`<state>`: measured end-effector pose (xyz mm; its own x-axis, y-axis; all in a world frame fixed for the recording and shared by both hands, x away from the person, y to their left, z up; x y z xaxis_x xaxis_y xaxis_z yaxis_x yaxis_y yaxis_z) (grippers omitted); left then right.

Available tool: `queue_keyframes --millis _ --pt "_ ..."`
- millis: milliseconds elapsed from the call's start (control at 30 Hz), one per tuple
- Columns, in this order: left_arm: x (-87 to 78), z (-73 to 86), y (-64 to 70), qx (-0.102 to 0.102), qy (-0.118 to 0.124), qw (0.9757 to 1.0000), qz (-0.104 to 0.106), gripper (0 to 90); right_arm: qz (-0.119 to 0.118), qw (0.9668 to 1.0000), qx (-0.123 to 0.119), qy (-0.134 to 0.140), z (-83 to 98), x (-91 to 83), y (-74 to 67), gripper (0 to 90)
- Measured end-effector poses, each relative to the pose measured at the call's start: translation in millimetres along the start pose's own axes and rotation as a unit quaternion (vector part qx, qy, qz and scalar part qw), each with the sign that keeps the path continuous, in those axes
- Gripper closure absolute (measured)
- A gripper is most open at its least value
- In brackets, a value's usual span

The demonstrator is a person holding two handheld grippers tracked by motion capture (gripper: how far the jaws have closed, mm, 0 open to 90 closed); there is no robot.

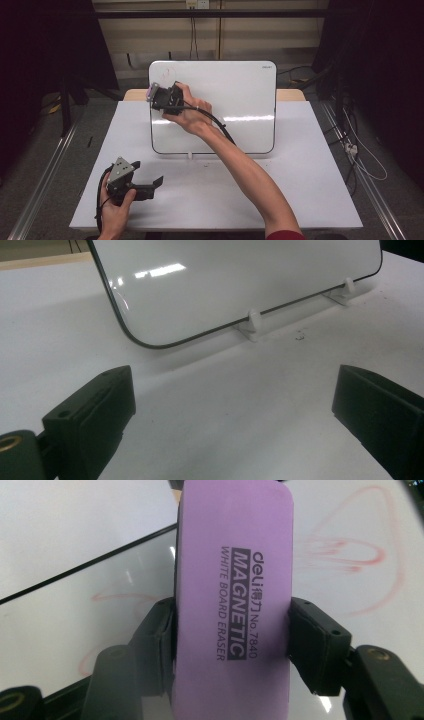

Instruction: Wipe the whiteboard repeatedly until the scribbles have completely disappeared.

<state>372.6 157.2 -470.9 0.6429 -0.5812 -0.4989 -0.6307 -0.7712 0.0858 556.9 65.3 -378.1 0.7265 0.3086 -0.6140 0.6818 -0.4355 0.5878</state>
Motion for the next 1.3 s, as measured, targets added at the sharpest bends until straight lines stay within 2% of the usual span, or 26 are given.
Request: queue_keyframes --millis 133,233,367,400,567,633,700,733,833,933,967,1100,1300 --pt "0.7 0.7 -0.1 0.002 -0.003 1.0 0.001 3.5 -0.019 0.9998 -0.007 0.003 4.0 0.5 -17.1 40.9" --pt "0.9 0.7 0.4 0.004 -0.004 1.0 0.001 3.5 -0.031 0.9995 0.008 0.003 3.4 -1.2 -17.1 41.0" --pt "0.3 0.4 0.1 0.003 -0.002 1.0 0.0 3.5 -0.023 0.9997 0.012 -0.004 0.8 -1.9 -3.6 41.0" --pt "0.4 0.7 -0.1 0.004 -0.002 1.0 -0.001 3.5 -0.007 0.9999 0.007 -0.005 -0.6 -1.7 3.8 41.0" --pt "0.4 1.9 -0.3 0.003 -0.004 1.0 -0.001 3.5 0.001 0.9995 0.029 -0.009 -4.7 -2.6 27.8 41.1" --pt "-0.3 1.7 -0.6 0.004 -0.004 1.0 -0.001 3.5 0.014 0.9994 0.028 -0.012 -5.3 -4.2 40.9 41.1" --pt "-0.4 1.6 -0.7 0.003 -0.003 1.0 -0.001 3.5 0.025 0.9983 0.048 -0.02 -4.8 -7.0 53.9 41.1" --pt "-0.2 1.5 -0.5 0.002 -0.002 1.0 0.0 3.5 0.026 0.9985 0.046 -0.017 -5.0 -7.3 58.8 41.1" --pt "0.0 1.8 -1.0 0.003 -0.004 1.0 -0.001 3.5 0.035 0.9972 0.064 -0.016 -4.4 -9.6 68.8 41.1" --pt "0.3 1.8 -0.9 0.004 -0.004 1.0 -0.002 3.5 0.039 0.9978 0.05 -0.02 -3.6 -8.0 64.8 41.0" --pt "0.4 1.7 -0.7 0.003 -0.003 1.0 -0.001 3.5 0.032 0.9985 0.039 -0.02 -4.2 -6.9 60.0 41.0" --pt "0.1 1.3 -0.9 0.004 -0.003 1.0 -0.002 3.5 0.016 0.9994 0.012 -0.027 -5.3 -2.7 33.6 41.1" --pt "-0.1 1.4 -0.9 0.005 -0.004 1.0 -0.004 3.5 -0.014 0.9996 -0.003 -0.023 1.8 1.3 -11.4 41.1"
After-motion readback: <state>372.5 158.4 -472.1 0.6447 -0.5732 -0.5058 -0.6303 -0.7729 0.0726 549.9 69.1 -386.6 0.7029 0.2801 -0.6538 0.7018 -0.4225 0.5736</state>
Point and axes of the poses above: each handheld gripper's, and its own axes: x roughly forward along the jaws, z roughly out of its underside, y roughly to its right, the point moved 9 cm from there along x, roughly forward along the jaws, and after that the axes turned 1 degree about x, right-handed, at the moved point
